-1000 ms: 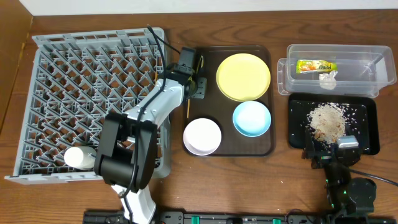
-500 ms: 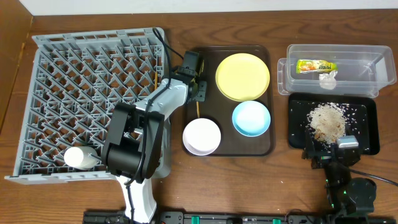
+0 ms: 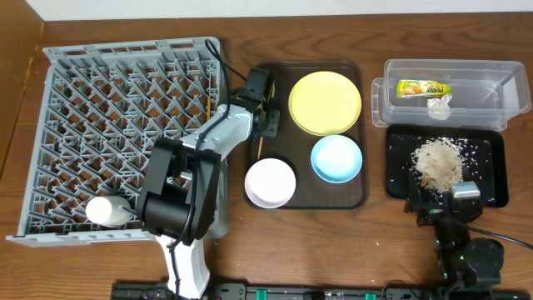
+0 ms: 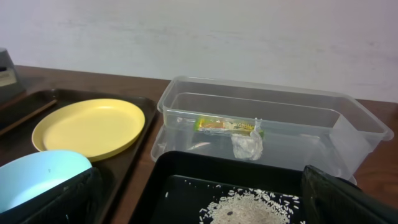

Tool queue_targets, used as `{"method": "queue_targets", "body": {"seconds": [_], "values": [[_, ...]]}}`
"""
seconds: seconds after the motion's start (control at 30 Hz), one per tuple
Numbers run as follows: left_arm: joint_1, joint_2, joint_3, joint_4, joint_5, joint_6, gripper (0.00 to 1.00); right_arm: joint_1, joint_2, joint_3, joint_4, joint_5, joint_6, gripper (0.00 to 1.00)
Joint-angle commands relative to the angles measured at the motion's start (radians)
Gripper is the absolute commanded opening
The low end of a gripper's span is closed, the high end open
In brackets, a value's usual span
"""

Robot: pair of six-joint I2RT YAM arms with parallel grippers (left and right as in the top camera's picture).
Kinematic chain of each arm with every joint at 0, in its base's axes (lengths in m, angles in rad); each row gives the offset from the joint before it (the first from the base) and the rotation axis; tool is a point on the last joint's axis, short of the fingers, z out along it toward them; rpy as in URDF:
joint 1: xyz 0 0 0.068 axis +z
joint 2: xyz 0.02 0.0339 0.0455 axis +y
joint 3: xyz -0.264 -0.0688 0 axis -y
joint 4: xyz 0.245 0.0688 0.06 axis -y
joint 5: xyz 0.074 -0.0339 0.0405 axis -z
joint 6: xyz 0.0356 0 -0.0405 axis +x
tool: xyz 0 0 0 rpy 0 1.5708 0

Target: Sort waste into correct bins and load items into the dishwasher

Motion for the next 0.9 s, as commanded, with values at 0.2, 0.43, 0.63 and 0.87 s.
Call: {"method": "queue_targets", "body": {"seconds": [0.2,0.43,0.63,0.87], "values": [[0.028,-0.288,0.033,-0.186,-0.021,-0.016,0.08,-0.007,-0.005,-0.004,0.0,-0.001,-0.012,0.99],[0.097,-0.385,0.028,-0.404,-0.192,0.008,0.08,-0.007,-0.005,-0.004,0.0,-0.001,-0.012,0.99],[0.164,-0.337,-0.014,-0.386,-0.222,0.06,0.08,-0.007,-0.005,-0.004,0.0,-0.001,-0.012,0.99],[0.174,-0.338,-0.013,-0.382,-0.204,0.059,0.42,-0.007,-0.005,-0.004,0.0,-0.001,-0.012,0.99]]}}
